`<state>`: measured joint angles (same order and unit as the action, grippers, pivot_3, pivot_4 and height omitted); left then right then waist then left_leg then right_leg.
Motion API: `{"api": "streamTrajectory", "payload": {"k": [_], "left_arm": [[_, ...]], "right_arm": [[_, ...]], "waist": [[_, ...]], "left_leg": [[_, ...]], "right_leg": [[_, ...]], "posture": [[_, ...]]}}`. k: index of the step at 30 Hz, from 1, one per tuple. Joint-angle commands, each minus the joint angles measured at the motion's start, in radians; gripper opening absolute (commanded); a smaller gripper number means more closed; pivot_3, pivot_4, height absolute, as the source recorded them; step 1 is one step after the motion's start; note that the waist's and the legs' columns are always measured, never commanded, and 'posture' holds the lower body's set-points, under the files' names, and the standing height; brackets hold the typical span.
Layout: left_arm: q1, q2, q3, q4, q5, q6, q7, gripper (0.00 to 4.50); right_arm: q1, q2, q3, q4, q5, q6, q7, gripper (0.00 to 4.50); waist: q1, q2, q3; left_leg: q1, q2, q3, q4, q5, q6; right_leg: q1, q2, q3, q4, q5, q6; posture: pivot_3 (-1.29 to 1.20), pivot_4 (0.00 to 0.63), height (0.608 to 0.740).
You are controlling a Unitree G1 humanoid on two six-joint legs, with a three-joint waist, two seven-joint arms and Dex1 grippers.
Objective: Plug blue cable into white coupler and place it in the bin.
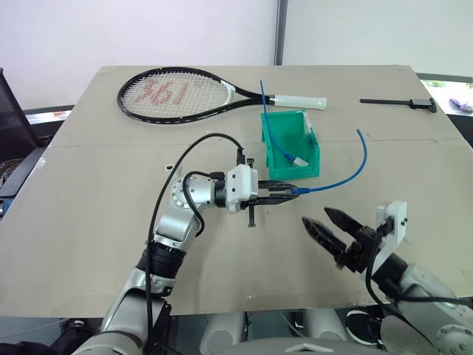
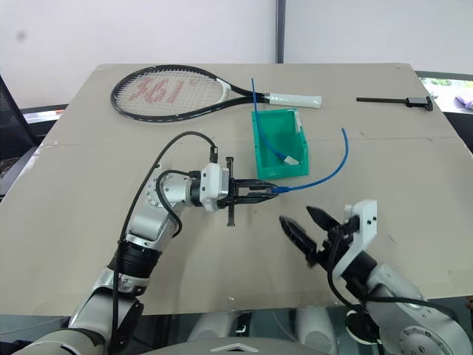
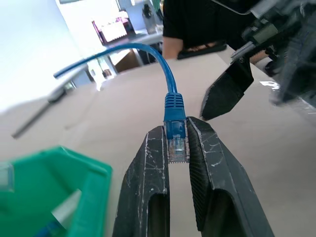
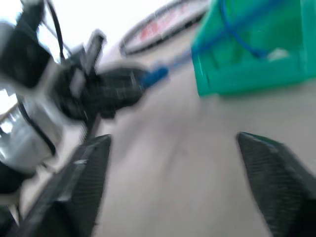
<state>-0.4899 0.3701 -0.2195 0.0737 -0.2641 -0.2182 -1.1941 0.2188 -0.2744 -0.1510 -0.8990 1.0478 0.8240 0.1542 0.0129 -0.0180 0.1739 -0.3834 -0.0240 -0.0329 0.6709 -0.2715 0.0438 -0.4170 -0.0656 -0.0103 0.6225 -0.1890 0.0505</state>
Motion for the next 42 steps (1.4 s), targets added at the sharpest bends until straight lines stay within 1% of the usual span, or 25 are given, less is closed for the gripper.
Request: {"api": "streamTrajectory", "payload": {"k": [1, 3, 8, 17, 20, 24, 28, 31, 32, 33, 34, 35, 36, 37, 39, 42], "left_arm": [[-0.003, -0.013, 0.022, 0.01, 0.028, -0.119, 0.04, 0.01], [-0.007, -0.018, 0.03, 0.025, 0.037, -0.156, 0.059, 0.01], [-0.022, -0.024, 0.033, 0.05, 0.044, -0.204, 0.087, 0.01], [-0.02, -0.033, 0.02, 0.04, 0.055, -0.231, 0.123, 0.01], [-0.012, -0.034, 0.014, 0.026, 0.054, -0.237, 0.128, 0.01], [0.005, -0.032, 0.006, 0.035, 0.059, -0.266, 0.123, 0.01], [0.04, -0.026, -0.003, 0.072, 0.071, -0.313, 0.12, 0.01], [0.045, -0.008, 0.0, 0.082, 0.053, -0.294, 0.102, 0.01], [0.049, -0.003, 0.003, 0.077, 0.042, -0.274, 0.099, 0.51], [0.053, 0.0, 0.006, 0.071, 0.032, -0.254, 0.101, 1.12], [0.057, 0.005, 0.011, 0.064, 0.027, -0.241, 0.104, 1.22], [0.064, 0.007, 0.026, 0.051, 0.022, -0.207, 0.127, 1.77], [0.075, 0.015, 0.037, 0.04, 0.015, -0.178, 0.137, 1.95], [0.082, 0.022, 0.043, 0.03, 0.011, -0.156, 0.143, 2.42], [0.127, 0.059, 0.075, -0.001, -0.01, -0.109, 0.155, 3.22], [0.227, 0.129, 0.158, -0.078, -0.071, 0.026, 0.196, 3.22]], "right_arm": [[-0.095, 0.021, 0.014, 0.009, 0.123, -0.018, -0.133, 2.79], [-0.139, 0.022, 0.021, 0.033, 0.17, -0.028, -0.172, 2.79], [-0.236, 0.018, 0.054, 0.098, 0.218, -0.033, -0.233, 2.79], [-0.276, 0.0, 0.082, 0.144, 0.243, -0.056, -0.25, 2.79], [-0.277, -0.014, 0.095, 0.159, 0.243, -0.056, -0.235, 1.92], [-0.275, -0.029, 0.102, 0.169, 0.235, -0.069, -0.219, 0.05], [-0.272, -0.037, 0.1, 0.174, 0.233, -0.079, -0.206, 0.01], [-0.272, -0.044, 0.103, 0.18, 0.231, -0.082, -0.191, 0.01], [-0.272, -0.046, 0.106, 0.182, 0.23, -0.082, -0.184, 0.0], [-0.273, -0.048, 0.107, 0.184, 0.231, -0.081, -0.179, 0.0], [-0.275, -0.05, 0.11, 0.187, 0.232, -0.081, -0.173, 0.0], [-0.279, -0.052, 0.115, 0.192, 0.232, -0.081, -0.167, 0.0], [-0.281, -0.053, 0.119, 0.196, 0.23, -0.081, -0.161, 0.0], [-0.282, -0.055, 0.122, 0.199, 0.229, -0.082, -0.157, 0.0], [-0.286, -0.061, 0.129, 0.209, 0.221, -0.081, -0.141, 0.0], [-0.295, -0.07, 0.137, 0.227, 0.204, -0.08, -0.11, 0.0]], "waist": [[0.0, 0.0, 0.0], [0.001, 0.0, 0.0], [-0.001, 0.0, 0.0], [-0.001, 0.0, 0.0], [-0.002, 0.0, 0.0], [-0.001, 0.0, 0.0], [-0.001, 0.0, 0.0], [-0.001, 0.0, 0.0], [-0.001, 0.0, 0.0], [-0.002, 0.0, 0.0], [-0.002, 0.0, 0.0], [-0.002, 0.0, 0.0], [-0.002, 0.0, 0.0], [-0.002, 0.0, 0.0], [-0.004, 0.0, 0.0], [-0.018, 0.0, 0.0]], "left_leg": [[0.0, 0.0, 0.0, 0.0, 0.0, 0.0], [0.0, 0.0, 0.0, 0.0, 0.0, 0.0], [-0.001, -0.001, 0.0, 0.0, 0.0, 0.0], [0.0, -0.001, 0.0, 0.0, 0.0, 0.0], [0.0, -0.001, 0.0, 0.0, 0.0, 0.0], [0.0, 0.0, 0.0, 0.0, 0.0, 0.0], [0.0, 0.0, 0.0, 0.0, 0.0, 0.0], [0.0, 0.0, 0.0, 0.0, 0.0, 0.0], [0.0, 0.0, 0.0, 0.0, 0.0, 0.0], [0.0, 0.0, 0.0, 0.0, 0.0, 0.0], [0.0, 0.0, 0.0, 0.0, 0.0, 0.0], [0.0, 0.0, 0.0, 0.0, 0.0, 0.0], [0.0, 0.0, 0.0, 0.0, 0.0, 0.0], [0.0, 0.0, 0.0, 0.0, 0.0, 0.0], [0.0, 0.0, 0.0, 0.0, 0.0, 0.0], [0.0, 0.001, 0.0, -0.001, 0.0, 0.0]], "right_leg": [[0.0, 0.0, 0.0, 0.0, 0.0, 0.0], [0.0, 0.0, 0.0, 0.0, 0.0, 0.0], [0.0, 0.001, 0.0, 0.0, 0.0, 0.0], [0.0, 0.001, 0.0, 0.0, 0.001, 0.0], [0.0, 0.001, 0.001, 0.0, 0.001, 0.0], [0.0, 0.001, 0.001, 0.0, 0.001, 0.0], [0.0, 0.001, 0.001, 0.0, 0.001, 0.0], [0.0, 0.001, 0.001, 0.0, 0.001, 0.0], [0.0, 0.001, 0.001, 0.0, 0.001, 0.0], [0.0, 0.001, 0.001, 0.0, 0.001, 0.0], [0.0, 0.001, 0.001, 0.0, 0.001, 0.0], [0.0, 0.001, 0.001, 0.0, 0.001, 0.0], [0.0, 0.001, 0.001, 0.0, 0.001, 0.0], [0.0, 0.001, 0.001, 0.0, 0.001, 0.0], [0.0, 0.002, 0.001, 0.0, 0.001, 0.0], [0.0, 0.002, 0.001, 0.0, 0.0, 0.0]], "posture": [[0.0, 0.15, 0.74], [0.0, 0.15, 0.74], [0.0, 0.15, 0.74], [0.0, 0.15, 0.74], [0.0, 0.15, 0.74], [0.0, 0.15, 0.74], [0.0, 0.15, 0.74], [0.0, 0.15, 0.74], [0.0, 0.15, 0.74], [0.0, 0.15, 0.74], [0.0, 0.15, 0.74], [0.0, 0.15, 0.74], [0.0, 0.15, 0.74], [0.0, 0.15, 0.74], [0.0, 0.15, 0.74], [0.0, 0.15, 0.74]]}}
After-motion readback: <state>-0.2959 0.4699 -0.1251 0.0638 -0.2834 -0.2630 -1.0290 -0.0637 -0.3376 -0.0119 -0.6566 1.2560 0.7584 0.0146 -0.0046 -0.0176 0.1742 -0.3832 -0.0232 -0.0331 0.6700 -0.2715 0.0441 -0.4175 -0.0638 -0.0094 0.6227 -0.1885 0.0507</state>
